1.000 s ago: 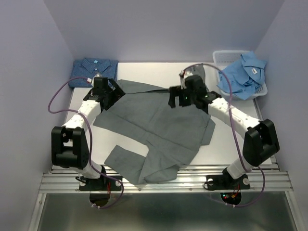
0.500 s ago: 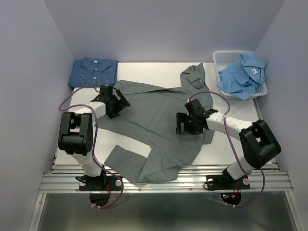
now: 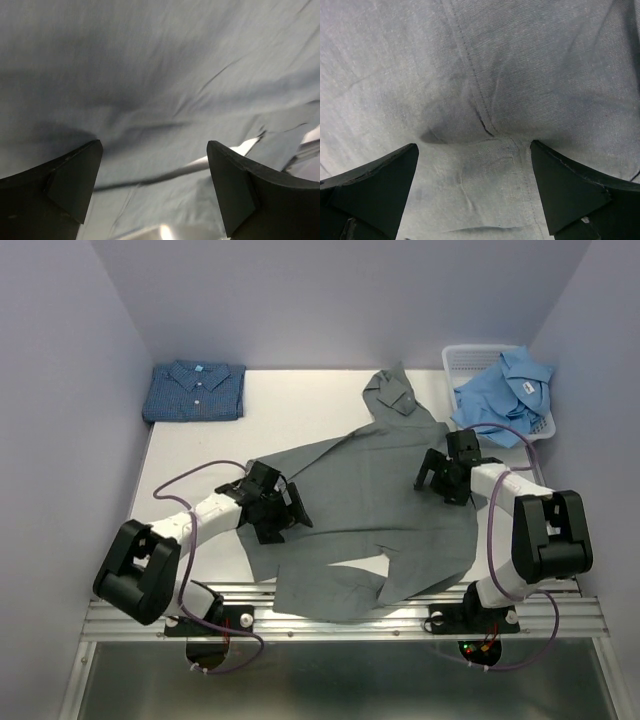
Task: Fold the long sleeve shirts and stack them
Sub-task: Flatten the shirt out
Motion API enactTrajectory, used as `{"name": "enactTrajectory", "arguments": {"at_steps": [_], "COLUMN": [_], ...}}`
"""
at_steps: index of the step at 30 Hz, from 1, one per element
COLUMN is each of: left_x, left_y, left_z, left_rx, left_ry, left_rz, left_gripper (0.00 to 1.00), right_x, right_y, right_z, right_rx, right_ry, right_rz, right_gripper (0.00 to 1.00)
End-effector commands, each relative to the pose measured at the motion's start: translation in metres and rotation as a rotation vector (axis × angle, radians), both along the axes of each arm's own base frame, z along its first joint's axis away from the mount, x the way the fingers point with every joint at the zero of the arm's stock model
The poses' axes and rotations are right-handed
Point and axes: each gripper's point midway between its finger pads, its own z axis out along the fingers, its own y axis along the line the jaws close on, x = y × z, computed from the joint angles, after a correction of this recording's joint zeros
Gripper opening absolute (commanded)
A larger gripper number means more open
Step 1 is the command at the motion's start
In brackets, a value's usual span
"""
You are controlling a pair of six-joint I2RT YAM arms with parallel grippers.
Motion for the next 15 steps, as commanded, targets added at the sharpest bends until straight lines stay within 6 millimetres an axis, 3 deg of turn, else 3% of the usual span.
{"name": "enactTrajectory", "arguments": {"at_steps": [1,3,4,6,7,11,12,13,15], "left_x": [-0.008,0.019,0.047,0.073,0.091,0.121,0.129,0.142,0.160], "left_y": [0.014,0.020,0.025,0.025,0.022,0.003,0.000,-0.006,-0.023], "left_z": [0.042,0.071,0.097,0.109,0.128,0.125,0.108,0.116,0.103], "left_rx": [0.102,0.154,0.194,0.246,0.258,0.384,0.438,0.468,0.508], "left_ry": [-0.012,-0.130,-0.246,-0.330,-0.392,-0.462,-0.432,-0.471,-0.464], "left_rz": [0.076,0.112,0.159,0.144,0.145,-0.022,-0.057,-0.109,-0.179], "left_gripper": [0.99,0.99,0.99,0.99,0.99,0.99,0.99,0.99,0.99], "right_x": [-0.028,-0.025,-0.024,-0.021,-0.019,-0.015,-0.014,-0.014,-0.015], "right_y": [-0.006,0.002,0.003,0.009,0.010,0.018,0.019,0.019,0.019], "right_z": [-0.021,-0.015,-0.009,-0.001,0.004,0.014,0.015,0.015,0.013], "right_rx": [-0.059,-0.029,-0.023,0.002,0.006,0.043,0.047,0.047,0.037], "right_ry": [0.120,0.083,0.057,0.023,0.004,-0.043,-0.054,-0.052,-0.043], "right_rz": [0.089,0.142,0.153,0.176,0.184,0.207,0.207,0.207,0.210], "right_gripper": [1.00,1.00,1.00,1.00,1.00,1.00,1.00,1.00,1.00]}}
